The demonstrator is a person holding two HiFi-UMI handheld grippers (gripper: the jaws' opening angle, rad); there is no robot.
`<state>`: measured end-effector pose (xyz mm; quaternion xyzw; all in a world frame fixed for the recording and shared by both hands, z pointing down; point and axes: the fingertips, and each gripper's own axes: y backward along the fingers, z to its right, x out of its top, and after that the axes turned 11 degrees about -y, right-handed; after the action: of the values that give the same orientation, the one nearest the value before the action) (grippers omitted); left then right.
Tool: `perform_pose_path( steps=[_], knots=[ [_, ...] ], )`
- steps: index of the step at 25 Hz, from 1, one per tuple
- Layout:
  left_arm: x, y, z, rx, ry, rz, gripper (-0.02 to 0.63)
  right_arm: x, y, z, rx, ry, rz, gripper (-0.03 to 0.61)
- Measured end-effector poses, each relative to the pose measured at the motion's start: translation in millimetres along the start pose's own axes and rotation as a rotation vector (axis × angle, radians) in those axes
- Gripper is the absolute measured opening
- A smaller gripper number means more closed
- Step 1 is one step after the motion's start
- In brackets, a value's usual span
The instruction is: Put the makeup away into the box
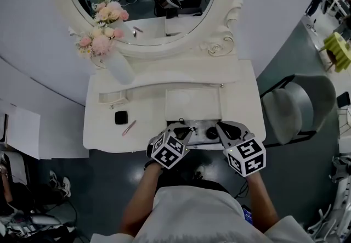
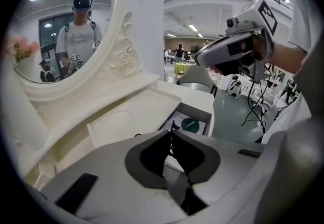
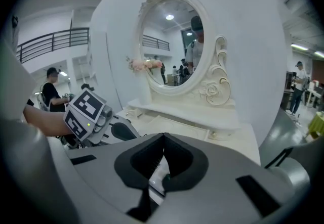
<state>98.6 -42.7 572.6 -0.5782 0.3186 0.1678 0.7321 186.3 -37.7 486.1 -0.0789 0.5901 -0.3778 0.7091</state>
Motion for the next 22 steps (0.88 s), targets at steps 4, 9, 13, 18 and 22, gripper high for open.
perform_pose_path(
  steps=[4, 9, 13, 18, 22],
  knots=[
    [5.0, -23.4, 17.3, -0.070, -0.038, -0.029, 0.048, -9.7, 9.1, 15.7, -0.026, -0.025, -0.006, 0.002],
    [7.6, -51.4, 36.4, -0.160, -0.085, -0.079, 0.048, -17.9, 18.9, 30.8, -0.058, -0.057, -0.009, 0.002],
    [7.9, -68.9, 46.8, -0.216, -0.118, -0.122, 0.048, -26.0, 25.4, 39.0, -0.078, -0.080, -0.015, 0.002],
    [5.6, -85.3, 56.9, -0.260, -0.132, -0.158, 0.051, -37.5, 32.1, 46.5, -0.099, -0.107, -0.028, 0.002],
    [3.2, -91.9, 63.2, -0.282, -0.141, -0.169, 0.058, -40.8, 36.7, 50.7, -0.120, -0.119, -0.025, 0.002]
  ],
)
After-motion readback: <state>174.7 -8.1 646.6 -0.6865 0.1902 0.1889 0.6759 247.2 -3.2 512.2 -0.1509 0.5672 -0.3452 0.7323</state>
